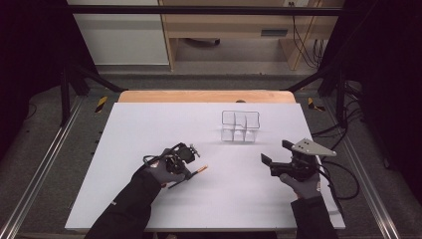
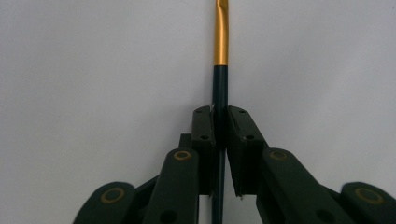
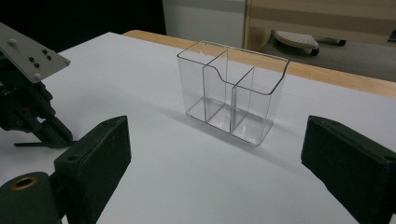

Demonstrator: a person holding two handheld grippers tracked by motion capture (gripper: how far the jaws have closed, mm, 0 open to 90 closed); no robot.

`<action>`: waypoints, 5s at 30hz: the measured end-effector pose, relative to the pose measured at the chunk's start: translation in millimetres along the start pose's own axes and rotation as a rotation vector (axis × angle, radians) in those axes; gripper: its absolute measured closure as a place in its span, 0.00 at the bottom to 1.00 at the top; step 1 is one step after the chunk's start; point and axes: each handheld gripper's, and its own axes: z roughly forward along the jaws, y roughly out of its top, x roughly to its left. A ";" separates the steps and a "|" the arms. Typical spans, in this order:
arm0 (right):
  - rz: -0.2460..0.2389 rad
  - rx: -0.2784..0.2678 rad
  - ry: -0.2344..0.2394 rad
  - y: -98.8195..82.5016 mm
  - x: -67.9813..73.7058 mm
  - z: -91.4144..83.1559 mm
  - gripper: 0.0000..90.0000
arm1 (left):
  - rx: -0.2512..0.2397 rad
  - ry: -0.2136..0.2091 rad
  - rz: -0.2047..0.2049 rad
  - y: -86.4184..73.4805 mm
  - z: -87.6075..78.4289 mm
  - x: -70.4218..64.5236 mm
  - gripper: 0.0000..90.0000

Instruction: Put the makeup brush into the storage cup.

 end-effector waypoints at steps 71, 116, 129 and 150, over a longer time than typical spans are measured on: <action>0.051 -0.050 0.074 5.0 17.0 3.2 0.09 | -0.716 0.134 -0.222 -73.0 -68.2 -18.0 0.92; 0.096 -0.119 0.158 43.5 66.8 34.2 0.10 | -0.909 0.132 -0.338 -54.0 -58.1 -58.0 0.92; 0.116 -0.087 0.196 35.4 81.1 54.9 0.13 | -0.932 0.118 -0.353 -50.3 -41.8 -65.8 0.92; 0.188 -0.073 0.246 26.3 94.0 72.8 0.22 | -0.945 0.113 -0.332 -40.6 -35.1 -78.2 0.92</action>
